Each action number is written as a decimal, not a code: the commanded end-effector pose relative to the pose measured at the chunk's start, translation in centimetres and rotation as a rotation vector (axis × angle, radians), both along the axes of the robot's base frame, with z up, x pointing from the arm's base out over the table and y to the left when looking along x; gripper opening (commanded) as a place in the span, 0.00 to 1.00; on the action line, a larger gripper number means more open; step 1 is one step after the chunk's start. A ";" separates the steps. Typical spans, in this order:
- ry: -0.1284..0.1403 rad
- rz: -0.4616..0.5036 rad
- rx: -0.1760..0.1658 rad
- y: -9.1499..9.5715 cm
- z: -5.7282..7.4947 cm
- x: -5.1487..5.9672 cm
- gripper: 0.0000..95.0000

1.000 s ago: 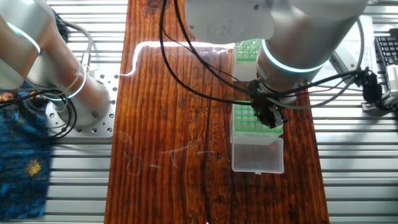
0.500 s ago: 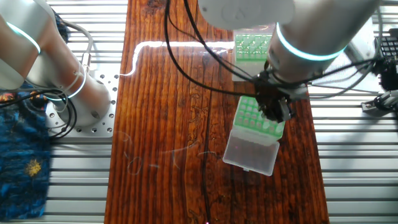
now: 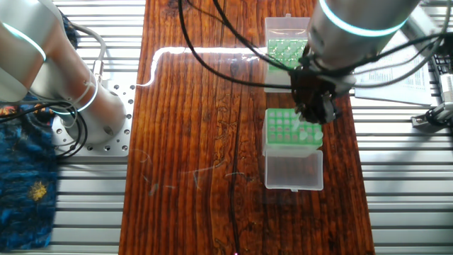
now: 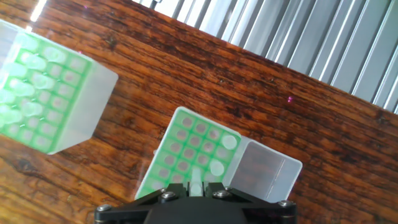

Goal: Transfer all large pipette tips from one holder to another

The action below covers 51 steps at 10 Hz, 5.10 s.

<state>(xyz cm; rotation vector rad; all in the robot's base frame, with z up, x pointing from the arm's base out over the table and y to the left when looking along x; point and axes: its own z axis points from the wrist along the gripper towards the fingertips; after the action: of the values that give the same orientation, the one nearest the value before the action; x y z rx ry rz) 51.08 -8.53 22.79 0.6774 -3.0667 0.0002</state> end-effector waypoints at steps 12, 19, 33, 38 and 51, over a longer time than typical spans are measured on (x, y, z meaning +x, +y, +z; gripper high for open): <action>0.026 0.055 -0.090 7.5 11.4 0.6 0.00; 0.019 -0.039 0.016 12.4 11.3 0.6 0.00; 0.019 -0.141 0.054 16.0 8.5 0.2 0.00; -0.025 -0.009 -0.026 16.0 8.4 0.2 0.00; -0.030 -0.085 0.025 19.4 6.8 -3.8 0.00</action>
<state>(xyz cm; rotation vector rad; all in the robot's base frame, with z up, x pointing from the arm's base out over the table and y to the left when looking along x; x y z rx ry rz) 47.40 10.89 29.57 0.5231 -3.1290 -0.0302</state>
